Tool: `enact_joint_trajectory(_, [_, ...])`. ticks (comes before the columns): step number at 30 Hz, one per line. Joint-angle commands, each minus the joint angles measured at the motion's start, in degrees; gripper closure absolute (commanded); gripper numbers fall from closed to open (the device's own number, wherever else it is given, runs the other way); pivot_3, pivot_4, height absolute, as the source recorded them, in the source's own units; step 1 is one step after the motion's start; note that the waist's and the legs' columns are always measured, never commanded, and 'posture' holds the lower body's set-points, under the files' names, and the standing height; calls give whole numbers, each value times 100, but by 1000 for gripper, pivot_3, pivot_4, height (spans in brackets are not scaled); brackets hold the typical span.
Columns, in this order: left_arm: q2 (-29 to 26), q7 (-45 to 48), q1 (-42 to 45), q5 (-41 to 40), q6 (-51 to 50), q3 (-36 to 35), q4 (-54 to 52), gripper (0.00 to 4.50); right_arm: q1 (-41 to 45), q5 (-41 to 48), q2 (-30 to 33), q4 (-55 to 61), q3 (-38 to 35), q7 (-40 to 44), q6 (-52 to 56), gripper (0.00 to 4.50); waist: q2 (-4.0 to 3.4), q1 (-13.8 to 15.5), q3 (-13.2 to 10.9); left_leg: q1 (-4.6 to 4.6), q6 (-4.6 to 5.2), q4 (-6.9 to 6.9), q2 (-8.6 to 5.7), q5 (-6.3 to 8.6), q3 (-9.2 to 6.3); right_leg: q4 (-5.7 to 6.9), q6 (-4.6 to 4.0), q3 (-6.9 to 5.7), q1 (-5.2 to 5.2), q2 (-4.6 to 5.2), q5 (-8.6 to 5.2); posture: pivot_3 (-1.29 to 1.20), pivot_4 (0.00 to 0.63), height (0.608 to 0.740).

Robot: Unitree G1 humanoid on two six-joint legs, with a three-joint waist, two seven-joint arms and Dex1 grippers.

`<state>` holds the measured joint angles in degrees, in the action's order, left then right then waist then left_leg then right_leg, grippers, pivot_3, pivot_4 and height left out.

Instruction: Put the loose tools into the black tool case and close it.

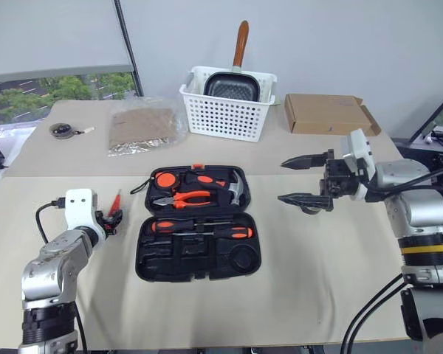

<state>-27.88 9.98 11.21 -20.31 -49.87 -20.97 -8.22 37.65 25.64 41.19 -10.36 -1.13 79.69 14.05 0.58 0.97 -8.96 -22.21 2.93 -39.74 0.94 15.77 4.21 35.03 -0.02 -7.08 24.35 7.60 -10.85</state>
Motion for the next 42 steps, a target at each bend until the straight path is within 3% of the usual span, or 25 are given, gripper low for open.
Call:
enact_joint_trajectory(1, [61,-8,33,17,59,-51,86,3536,44,172,91,236,-226,-11,38,0,0,8,0,0,0,0,0,1,0,0,0,0,0,0,0,0,150,700])
enact_joint_trajectory(2, [45,12,32,52,199,-57,106,3929,39,188,91,239,-228,-6,46,0,0,14,0,0,0,0,0,1,0,0,0,0,0,0,0,0,150,700])
enact_joint_trajectory(3, [18,60,25,102,408,-49,121,4038,32,205,91,245,-232,0,53,0,0,19,0,0,-2,0,0,2,0,0,0,0,0,1,0,0,150,700])
enact_joint_trajectory(8, [-255,969,-157,-84,1247,-9,-248,4027,-87,348,83,350,-317,42,131,0,3,29,-2,-5,-30,0,1,9,0,-1,-3,-2,4,-1,2,0,150,700])
enact_joint_trajectory(13, [-581,2677,-387,-1066,2006,-336,-975,4027,-454,494,125,662,-411,4,200,0,4,36,-3,-11,-48,0,1,3,1,-6,-3,-5,7,7,2,0,150,700])
enact_joint_trajectory(17, [-1031,4060,-828,-1566,2350,-146,-1560,4027,-824,581,133,1008,-496,-91,246,0,2,26,-3,-11,-43,1,1,6,5,-9,0,-6,6,28,0,0,150,700])
enact_joint_trajectory(20, [-1533,4893,-1232,-1316,2722,229,-1704,4027,-1025,652,134,1224,-514,-179,294,0,-2,10,-5,-7,-38,0,-1,8,16,-8,5,-6,5,15,-4,0,150,700])
enact_joint_trajectory(24, [-2383,5947,-1480,-344,3741,1070,-1282,4027,-1303,721,96,1492,-539,-282,287,0,-16,0,-10,-1,-4,0,0,30,27,-7,44,0,7,-6,-31,0,150,700])
enact_joint_trajectory(28, [-2633,6311,-1233,-36,4171,1459,-822,4027,-1496,705,115,1615,-555,-317,224,0,-19,36,-12,-3,-13,-1,9,32,28,0,40,1,20,-9,-30,0,150,700])
enact_joint_trajectory(42, [-2387,6406,-49,659,4589,2435,366,4027,-1762,723,105,1874,-610,-554,189,0,-18,39,-11,-12,45,0,8,21,44,-7,28,4,23,-9,-18,0,150,700])
